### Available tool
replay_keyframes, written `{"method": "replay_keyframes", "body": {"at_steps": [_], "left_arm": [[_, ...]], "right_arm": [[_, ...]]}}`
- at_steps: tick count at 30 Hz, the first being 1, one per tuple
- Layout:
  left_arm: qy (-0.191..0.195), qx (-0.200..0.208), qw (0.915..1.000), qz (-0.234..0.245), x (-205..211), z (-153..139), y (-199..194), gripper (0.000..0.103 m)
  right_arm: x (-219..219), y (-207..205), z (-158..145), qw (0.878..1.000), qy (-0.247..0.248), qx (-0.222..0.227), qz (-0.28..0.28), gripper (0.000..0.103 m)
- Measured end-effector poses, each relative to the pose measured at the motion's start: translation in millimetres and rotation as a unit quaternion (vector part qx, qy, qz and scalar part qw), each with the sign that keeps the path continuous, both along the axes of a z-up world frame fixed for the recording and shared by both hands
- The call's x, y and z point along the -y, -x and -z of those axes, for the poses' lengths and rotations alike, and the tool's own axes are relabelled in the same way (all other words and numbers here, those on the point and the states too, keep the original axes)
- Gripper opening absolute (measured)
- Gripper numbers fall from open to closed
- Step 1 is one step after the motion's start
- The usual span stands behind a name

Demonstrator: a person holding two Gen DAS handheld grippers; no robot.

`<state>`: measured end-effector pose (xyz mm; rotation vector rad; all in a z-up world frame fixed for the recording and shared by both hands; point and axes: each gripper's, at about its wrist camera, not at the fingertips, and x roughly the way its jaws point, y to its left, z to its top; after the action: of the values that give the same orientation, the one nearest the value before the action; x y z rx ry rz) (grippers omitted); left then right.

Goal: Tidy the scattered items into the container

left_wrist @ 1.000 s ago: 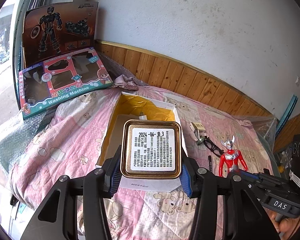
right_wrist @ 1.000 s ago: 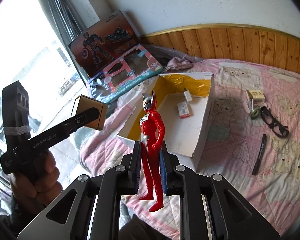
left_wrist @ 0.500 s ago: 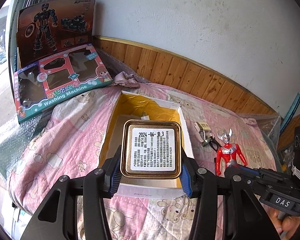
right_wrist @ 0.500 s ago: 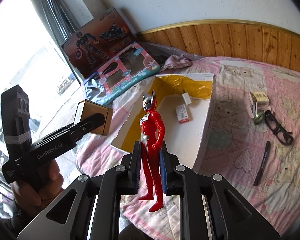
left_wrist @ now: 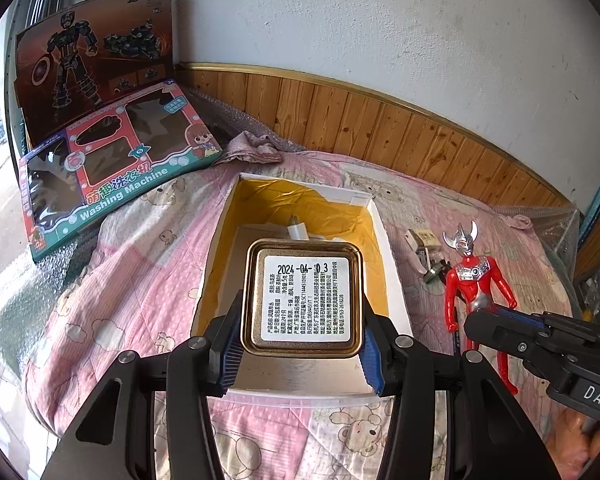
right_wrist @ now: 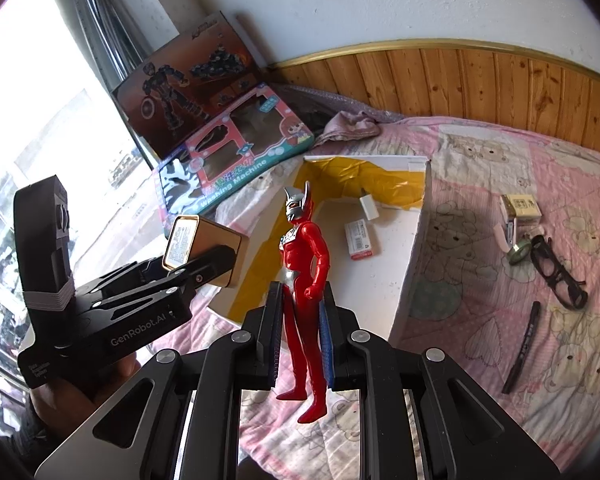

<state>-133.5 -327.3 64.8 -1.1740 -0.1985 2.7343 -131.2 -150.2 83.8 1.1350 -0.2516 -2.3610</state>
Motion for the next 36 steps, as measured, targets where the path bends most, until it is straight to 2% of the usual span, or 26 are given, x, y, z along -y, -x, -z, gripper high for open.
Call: {"method": "replay_keyframes", "body": {"at_steps": [8, 36], "left_arm": [[-0.001, 0.016, 0.9999, -0.003, 4, 9, 15, 0.05], [0.026, 0.076, 0.9968, 0.008, -8, 58, 58, 0.05]], "right_arm": [[10, 16, 6, 1.0, -0.015, 0.005, -0.005, 0.017], [24, 57, 60, 0.997, -0.062, 0.05, -0.024, 0.017]]}}
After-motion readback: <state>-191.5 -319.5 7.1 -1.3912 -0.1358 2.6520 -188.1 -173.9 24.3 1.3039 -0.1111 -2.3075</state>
